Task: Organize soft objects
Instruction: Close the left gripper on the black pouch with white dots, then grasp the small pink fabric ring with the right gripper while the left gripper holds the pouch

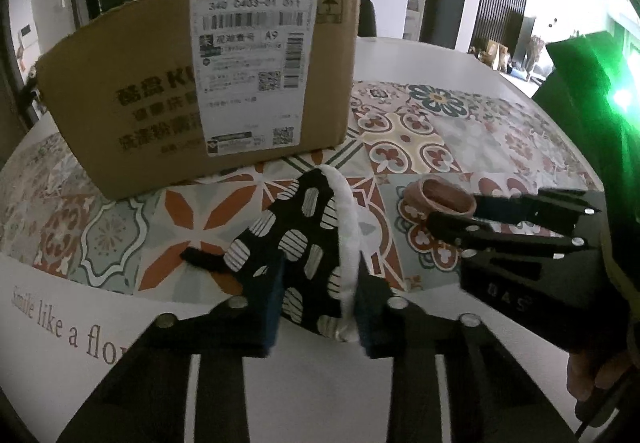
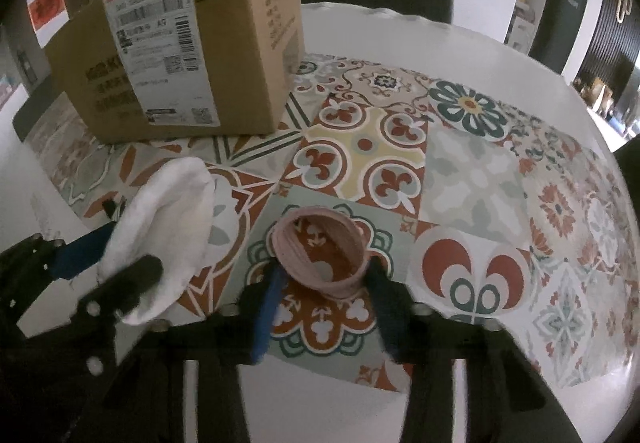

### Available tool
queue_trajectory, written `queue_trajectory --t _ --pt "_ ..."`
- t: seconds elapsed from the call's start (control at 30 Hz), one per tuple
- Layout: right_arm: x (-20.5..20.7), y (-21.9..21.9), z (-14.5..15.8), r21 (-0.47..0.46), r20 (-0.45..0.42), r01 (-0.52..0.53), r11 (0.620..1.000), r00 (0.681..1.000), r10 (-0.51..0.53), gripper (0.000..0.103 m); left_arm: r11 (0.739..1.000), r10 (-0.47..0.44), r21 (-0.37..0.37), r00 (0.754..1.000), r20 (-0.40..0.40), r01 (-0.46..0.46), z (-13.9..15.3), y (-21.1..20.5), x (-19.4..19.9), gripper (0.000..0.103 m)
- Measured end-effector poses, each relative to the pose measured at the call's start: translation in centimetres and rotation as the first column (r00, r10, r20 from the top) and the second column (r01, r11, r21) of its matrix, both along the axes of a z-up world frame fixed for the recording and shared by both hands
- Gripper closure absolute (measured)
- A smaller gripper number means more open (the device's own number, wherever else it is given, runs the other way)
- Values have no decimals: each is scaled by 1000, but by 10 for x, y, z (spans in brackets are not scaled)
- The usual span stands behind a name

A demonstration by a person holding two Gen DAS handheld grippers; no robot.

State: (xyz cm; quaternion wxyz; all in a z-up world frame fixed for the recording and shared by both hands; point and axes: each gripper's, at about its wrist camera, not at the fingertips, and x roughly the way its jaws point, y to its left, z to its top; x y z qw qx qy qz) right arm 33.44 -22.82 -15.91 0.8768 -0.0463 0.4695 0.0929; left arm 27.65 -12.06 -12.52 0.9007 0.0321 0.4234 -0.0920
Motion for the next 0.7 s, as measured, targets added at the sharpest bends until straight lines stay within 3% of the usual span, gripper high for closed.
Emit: queue_trajectory --t 0.07,0.17,0.7 --pt "-3 0 2 27 -3 5 1000 1000 -5 84 1000 8 -10 1000 4 -7 2 4 -1 83" --pt "-10 1 3 62 -5 31 998 1000 -31 87 1000 18 -21 1000 15 -18 7 11 -4 86" --pt "-47 17 39 179 48 75 981 995 -85 87 990 59 -130 997 51 -52 40 45 -28 89"
